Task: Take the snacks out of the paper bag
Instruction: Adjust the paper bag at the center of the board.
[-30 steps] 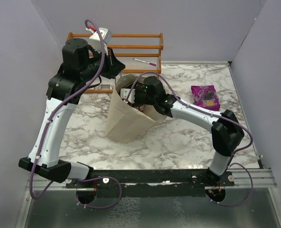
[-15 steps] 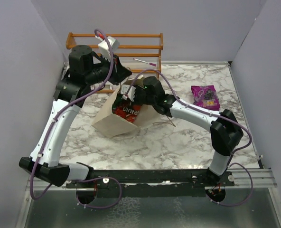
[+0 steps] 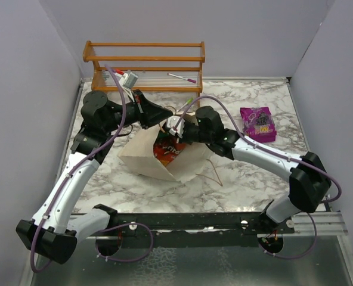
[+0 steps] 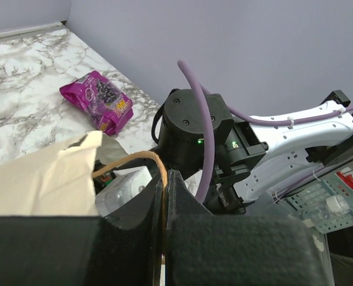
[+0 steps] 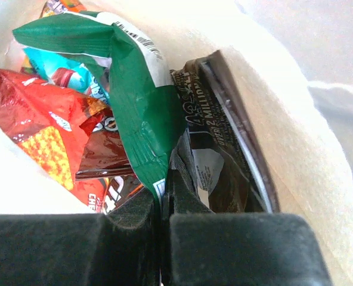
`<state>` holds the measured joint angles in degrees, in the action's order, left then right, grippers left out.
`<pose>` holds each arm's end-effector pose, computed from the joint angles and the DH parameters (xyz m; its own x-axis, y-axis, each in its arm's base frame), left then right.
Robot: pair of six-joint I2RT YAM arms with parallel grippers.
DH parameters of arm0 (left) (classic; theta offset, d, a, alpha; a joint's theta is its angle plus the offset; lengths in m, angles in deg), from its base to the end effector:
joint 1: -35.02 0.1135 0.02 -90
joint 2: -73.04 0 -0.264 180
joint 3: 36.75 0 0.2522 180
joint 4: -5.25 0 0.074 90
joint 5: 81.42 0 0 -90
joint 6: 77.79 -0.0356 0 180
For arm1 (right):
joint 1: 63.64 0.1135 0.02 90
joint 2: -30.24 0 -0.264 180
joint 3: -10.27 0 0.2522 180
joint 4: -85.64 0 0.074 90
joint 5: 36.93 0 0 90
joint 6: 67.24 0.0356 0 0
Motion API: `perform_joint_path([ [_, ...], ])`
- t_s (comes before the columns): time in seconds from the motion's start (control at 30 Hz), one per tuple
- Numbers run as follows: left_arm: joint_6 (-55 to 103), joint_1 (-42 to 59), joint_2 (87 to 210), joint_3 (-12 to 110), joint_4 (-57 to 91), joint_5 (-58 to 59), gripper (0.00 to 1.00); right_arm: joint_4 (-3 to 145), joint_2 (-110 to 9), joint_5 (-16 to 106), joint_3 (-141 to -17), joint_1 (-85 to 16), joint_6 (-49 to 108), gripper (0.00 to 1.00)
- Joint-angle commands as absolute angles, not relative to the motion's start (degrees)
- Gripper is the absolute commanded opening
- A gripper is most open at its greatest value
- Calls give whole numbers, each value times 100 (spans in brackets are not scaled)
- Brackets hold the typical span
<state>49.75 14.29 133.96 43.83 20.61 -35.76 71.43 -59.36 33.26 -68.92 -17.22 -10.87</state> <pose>0.2048 -0.1041 0.4365 -0.4958 -0.2783 -0.8226 0.7603 0.3186 -0.5660 0.2421 0.2720 0.2871 0.2560 -0.4869 -0.8351 -0.9034 0.1870 -0.3859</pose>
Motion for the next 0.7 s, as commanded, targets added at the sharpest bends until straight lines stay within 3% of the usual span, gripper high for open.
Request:
perform_joint_path([
  [0.0,5144,1436,13350,4420,2041,-3494,0,7500,-5443,3046,-6604,-1679,-825,1],
  [0.2,4974,1432,13266,4349,2320,-3397,0,7315,-5222,2925,-6400,-1679,-807,3],
  [0.47,4824,1434,13200,4331,2576,-3325,0,7134,-5228,2838,-6262,-1679,-985,31],
  [0.67,4736,1435,13219,4377,2702,-3261,0,7166,-5127,2708,-6181,-1679,-936,43],
])
